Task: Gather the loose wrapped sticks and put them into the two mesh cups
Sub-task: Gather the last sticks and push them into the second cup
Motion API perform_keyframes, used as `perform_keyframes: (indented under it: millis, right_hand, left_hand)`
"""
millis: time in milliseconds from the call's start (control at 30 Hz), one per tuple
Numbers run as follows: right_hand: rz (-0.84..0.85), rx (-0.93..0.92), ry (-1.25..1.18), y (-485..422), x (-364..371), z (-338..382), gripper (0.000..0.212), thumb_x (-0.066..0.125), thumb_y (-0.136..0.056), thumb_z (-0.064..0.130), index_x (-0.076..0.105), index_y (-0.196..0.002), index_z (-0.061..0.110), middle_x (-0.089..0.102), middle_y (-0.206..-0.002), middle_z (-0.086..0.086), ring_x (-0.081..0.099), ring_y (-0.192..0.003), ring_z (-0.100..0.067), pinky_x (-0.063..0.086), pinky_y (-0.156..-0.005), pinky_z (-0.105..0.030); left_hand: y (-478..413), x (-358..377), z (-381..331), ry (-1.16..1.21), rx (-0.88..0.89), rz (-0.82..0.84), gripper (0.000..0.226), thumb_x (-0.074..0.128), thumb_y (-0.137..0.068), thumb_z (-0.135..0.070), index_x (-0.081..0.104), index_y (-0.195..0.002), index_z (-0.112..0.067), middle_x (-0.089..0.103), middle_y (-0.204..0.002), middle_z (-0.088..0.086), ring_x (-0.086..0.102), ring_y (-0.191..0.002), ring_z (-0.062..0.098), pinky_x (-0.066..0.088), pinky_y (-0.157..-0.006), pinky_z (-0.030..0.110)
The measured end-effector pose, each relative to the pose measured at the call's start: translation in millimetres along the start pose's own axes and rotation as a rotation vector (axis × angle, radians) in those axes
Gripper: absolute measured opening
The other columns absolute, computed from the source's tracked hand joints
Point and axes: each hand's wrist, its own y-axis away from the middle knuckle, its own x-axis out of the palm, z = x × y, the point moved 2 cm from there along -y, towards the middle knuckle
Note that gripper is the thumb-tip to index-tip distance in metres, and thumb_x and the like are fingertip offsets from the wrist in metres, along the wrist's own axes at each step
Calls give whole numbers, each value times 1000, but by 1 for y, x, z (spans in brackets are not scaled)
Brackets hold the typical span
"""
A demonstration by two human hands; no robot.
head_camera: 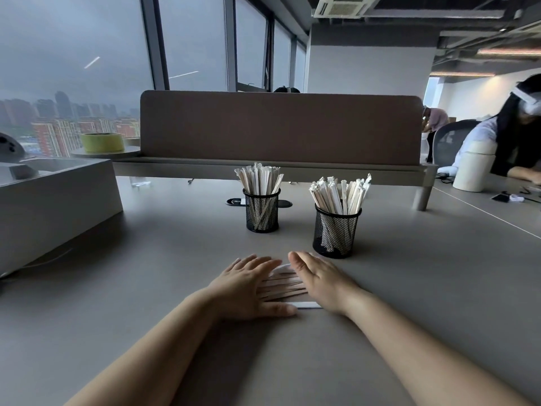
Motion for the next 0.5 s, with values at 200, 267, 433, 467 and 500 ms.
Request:
perform_keyframes:
  millis: [200, 267, 433, 467, 500]
  right_hand:
    - [-76, -47, -177, -6, 11, 13, 82, 14, -80, 70, 52, -126, 15, 57, -132, -7, 46, -129, -22, 32, -109, -33]
    - [-99, -59, -90, -6, 4, 12, 81, 16, -81, 71, 49, -133, 17, 46, -145, -4, 33, -139, -19, 21, -115, -31]
    - [183, -204, 96, 2, -2, 8, 111, 40, -58, 91, 23, -149, 29, 19, -158, 10, 9, -147, -7, 5, -120, -33]
    - [204, -210, 140, 4, 0, 7, 106, 49, -63, 85, 19, -149, 30, 20, -158, 9, 10, -147, -8, 6, -121, -34]
    - [200, -209, 165, 4, 1, 7, 101, 55, -68, 77, 18, -150, 30, 23, -158, 7, 14, -146, -10, 8, -120, -33]
  left_hand:
    - [-5, 1, -2, 69, -1, -70, 115, 42, -50, -90, 19, -147, -32, 32, -153, -8, 23, -144, 13, 21, -119, 32]
    - [-6, -1, -1, 99, 34, -84, 104, 51, -58, -84, 29, -144, -30, 41, -147, -7, 32, -139, 13, 27, -116, 32]
    - [-5, -7, 2, 211, 127, -75, 71, 54, -72, -62, 57, -129, -18, 56, -133, -1, 52, -122, 12, 38, -105, 22]
    - [-6, -8, 4, 233, 123, -76, 69, 55, -73, -60, 58, -128, -18, 57, -132, -2, 54, -120, 11, 40, -103, 24]
    - [-5, -9, 6, 248, 116, -86, 70, 56, -72, -62, 58, -128, -20, 58, -130, -3, 55, -118, 10, 42, -102, 24]
